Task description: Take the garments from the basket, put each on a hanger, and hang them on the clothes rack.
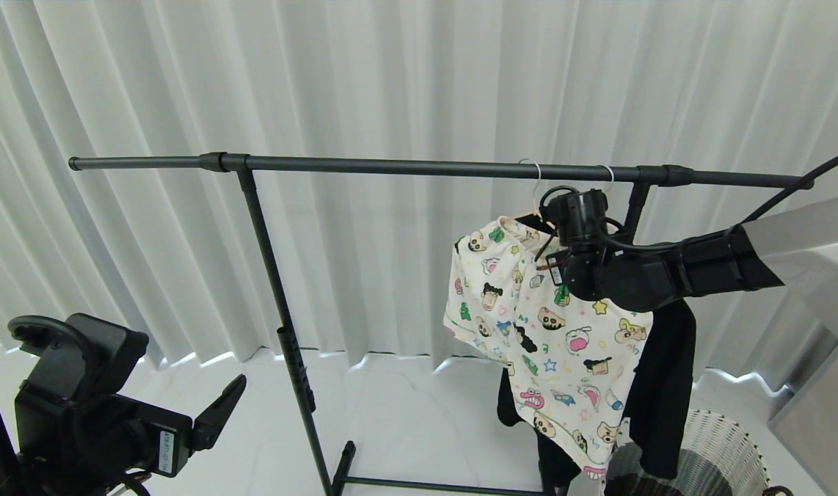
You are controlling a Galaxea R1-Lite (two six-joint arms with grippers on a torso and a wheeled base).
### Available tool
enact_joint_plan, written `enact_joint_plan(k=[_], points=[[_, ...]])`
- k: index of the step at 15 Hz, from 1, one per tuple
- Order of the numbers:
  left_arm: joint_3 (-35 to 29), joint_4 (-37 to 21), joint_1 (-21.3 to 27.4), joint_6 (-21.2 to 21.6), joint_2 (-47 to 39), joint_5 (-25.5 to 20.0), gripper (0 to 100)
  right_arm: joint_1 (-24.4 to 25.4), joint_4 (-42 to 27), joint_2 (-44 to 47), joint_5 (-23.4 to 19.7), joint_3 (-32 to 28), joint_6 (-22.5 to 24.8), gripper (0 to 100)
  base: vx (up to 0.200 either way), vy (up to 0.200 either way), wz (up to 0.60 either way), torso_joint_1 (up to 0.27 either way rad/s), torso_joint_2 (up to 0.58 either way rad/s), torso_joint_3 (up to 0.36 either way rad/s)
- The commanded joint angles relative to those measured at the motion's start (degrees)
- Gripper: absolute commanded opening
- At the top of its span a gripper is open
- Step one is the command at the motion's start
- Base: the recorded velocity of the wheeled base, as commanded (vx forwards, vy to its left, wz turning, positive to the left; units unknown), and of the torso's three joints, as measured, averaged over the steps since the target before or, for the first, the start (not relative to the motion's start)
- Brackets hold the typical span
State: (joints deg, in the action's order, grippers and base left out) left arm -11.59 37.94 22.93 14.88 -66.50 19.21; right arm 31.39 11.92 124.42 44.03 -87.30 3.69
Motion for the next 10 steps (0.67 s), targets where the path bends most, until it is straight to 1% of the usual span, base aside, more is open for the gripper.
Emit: enact_joint_plan(k=[1, 3, 4, 10], points=[[0.08, 0.03, 0.01, -0.03, -0.03, 0.04, 100, 0.25, 0.03, -0.05, 0.0, 0.02, 0.0, 0, 0.0, 0.0, 0.0, 0.0, 0.0, 0.0], [0.08, 0.03, 0.01, -0.03, -0.03, 0.04, 100, 0.6, 0.03, -0.05, 0.0, -0.15, 0.0, 0, 0.0, 0.0, 0.0, 0.0, 0.0, 0.0], [0.08, 0.03, 0.01, -0.03, -0.03, 0.04, 100, 0.95, 0.12, -0.05, -0.09, -0.42, -0.09, 100, 0.0, 0.0, 0.0, 0.0, 0.0, 0.0], [0.26, 0.03, 0.01, -0.12, -0.03, 0.04, 100, 2.62, 0.38, -0.76, -0.26, -1.12, -0.27, 100, 0.0, 0.0, 0.0, 0.0, 0.0, 0.0]])
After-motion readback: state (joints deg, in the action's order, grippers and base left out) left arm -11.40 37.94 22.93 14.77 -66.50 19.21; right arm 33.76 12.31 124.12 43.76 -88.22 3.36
